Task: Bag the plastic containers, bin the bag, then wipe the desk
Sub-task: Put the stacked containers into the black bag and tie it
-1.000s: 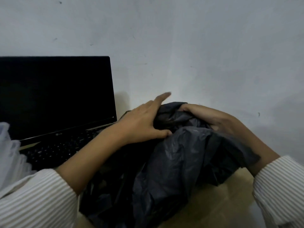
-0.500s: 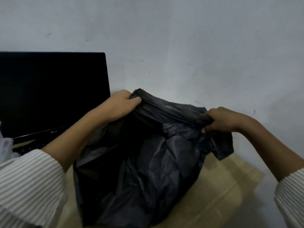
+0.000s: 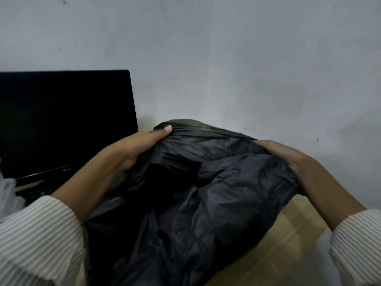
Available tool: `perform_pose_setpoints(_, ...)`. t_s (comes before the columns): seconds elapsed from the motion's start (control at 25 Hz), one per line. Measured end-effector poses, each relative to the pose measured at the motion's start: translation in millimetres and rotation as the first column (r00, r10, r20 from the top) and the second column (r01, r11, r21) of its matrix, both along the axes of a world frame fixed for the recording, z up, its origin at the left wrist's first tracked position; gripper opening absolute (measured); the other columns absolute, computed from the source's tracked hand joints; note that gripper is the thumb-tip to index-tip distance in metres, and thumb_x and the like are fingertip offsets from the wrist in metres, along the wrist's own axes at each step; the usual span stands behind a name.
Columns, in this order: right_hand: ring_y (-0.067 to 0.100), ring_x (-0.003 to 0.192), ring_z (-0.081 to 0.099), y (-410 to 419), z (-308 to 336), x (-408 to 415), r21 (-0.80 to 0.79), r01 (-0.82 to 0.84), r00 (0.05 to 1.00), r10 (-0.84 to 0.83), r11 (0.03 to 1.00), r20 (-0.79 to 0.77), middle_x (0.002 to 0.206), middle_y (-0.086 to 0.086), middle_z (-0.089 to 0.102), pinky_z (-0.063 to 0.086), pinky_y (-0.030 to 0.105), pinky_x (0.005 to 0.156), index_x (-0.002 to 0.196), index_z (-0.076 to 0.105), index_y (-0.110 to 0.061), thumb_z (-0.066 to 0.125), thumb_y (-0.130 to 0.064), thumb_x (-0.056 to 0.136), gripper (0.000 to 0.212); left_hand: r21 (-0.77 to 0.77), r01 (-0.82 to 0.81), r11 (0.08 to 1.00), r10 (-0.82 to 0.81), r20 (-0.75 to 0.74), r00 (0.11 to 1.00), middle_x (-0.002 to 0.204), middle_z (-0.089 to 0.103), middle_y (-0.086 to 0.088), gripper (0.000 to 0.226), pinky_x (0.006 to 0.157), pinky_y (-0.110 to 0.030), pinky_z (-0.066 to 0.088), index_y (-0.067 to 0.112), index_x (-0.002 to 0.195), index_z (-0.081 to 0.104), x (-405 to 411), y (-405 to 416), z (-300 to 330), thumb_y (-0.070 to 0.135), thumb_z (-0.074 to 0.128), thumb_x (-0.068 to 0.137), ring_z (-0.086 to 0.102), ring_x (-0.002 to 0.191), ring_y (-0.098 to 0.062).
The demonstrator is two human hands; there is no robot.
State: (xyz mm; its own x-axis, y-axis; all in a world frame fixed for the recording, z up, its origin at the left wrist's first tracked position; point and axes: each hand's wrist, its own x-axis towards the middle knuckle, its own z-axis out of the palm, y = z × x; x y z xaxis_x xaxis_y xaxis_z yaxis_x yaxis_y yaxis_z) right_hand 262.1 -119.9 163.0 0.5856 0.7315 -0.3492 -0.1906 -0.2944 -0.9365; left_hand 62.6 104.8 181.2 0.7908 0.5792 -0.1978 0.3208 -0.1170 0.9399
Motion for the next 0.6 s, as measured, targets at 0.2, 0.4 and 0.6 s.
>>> perform_pose_setpoints(0.2, 0.031, 0.101, 0.069, 2.9, 5.8, -6.2, -0.093, -0.059, 0.994, 0.067, 0.994, 0.09, 0.104, 0.014, 0.074, 0.05, 0.043, 0.098, 0.106, 0.072, -0.012, 0.069, -0.053, 0.07, 0.054, 0.708, -0.031, 0.706, 0.012, 0.032, 0.999, 0.119, 0.055, 0.001, 0.064, 0.092, -0.029, 0.044, 0.023, 0.124, 0.048, 10.6, 11.2, -14.1, 0.064, 0.06, 0.077, 0.055, 0.108, -0.016)
perform_pose_setpoints(0.4, 0.025, 0.09, 0.072, 8.0, 11.1, -7.2, 0.143, -0.075, 0.997, 0.076, 0.987, -0.001, 0.104, 0.014, 0.074, 0.058, 0.033, 0.084, 0.093, 0.077, -0.01, 0.067, -0.054, 0.068, 0.052, 0.91, 0.361, 0.204, -0.296, -0.294, 0.909, 0.124, 0.056, 0.004, 0.082, 0.098, -0.035, 0.039, 0.03, 0.131, 0.043, 31.6, -29.9, -21.6, 0.076, 0.06, 0.065, 0.049, 0.115, -0.016)
perform_pose_setpoints(0.6, 0.025, 0.077, 0.074, -7.6, 22.2, 3.1, 0.057, -0.274, 0.948, 0.259, 0.96, 0.186, 0.091, 0.012, 0.076, 0.06, 0.03, 0.066, 0.083, 0.079, -0.011, 0.085, -0.037, 0.055, 0.039, 0.873, 0.336, 0.355, -0.27, -0.248, 0.93, 0.11, 0.066, -0.019, 0.024, 0.085, -0.033, 0.043, 0.006, 0.105, 0.063, 38.8, -18.7, -31.9, 0.02, 0.047, 0.094, 0.059, 0.105, -0.033)
